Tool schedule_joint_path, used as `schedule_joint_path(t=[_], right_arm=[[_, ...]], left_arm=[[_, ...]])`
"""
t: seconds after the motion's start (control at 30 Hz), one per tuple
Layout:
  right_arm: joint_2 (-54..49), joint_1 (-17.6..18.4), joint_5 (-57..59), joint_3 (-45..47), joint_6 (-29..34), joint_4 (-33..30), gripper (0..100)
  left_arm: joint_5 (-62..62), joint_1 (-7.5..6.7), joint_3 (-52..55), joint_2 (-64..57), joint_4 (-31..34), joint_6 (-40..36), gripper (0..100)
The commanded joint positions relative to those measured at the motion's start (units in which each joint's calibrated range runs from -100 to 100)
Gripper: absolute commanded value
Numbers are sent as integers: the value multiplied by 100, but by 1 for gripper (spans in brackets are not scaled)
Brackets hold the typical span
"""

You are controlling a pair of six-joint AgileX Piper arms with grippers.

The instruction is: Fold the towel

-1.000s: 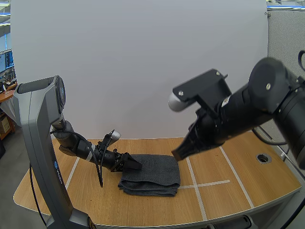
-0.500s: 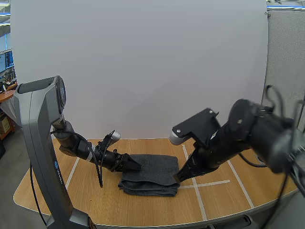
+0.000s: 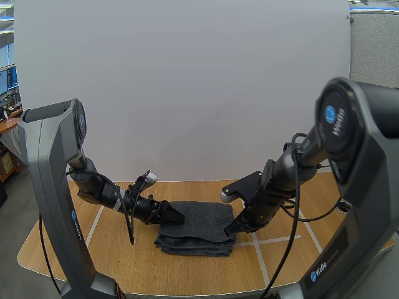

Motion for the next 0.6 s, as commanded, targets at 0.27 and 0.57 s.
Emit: schedule_joint_path(t=[0.27,0.57], right_arm=[[377,399,-1140,-160,-83,175,0],[724,431,-1459,-160,-83,184,0]], left_arm=[[-374,-25,17,88,185,9,99],[-340,-25,17,88,232,-35,99]])
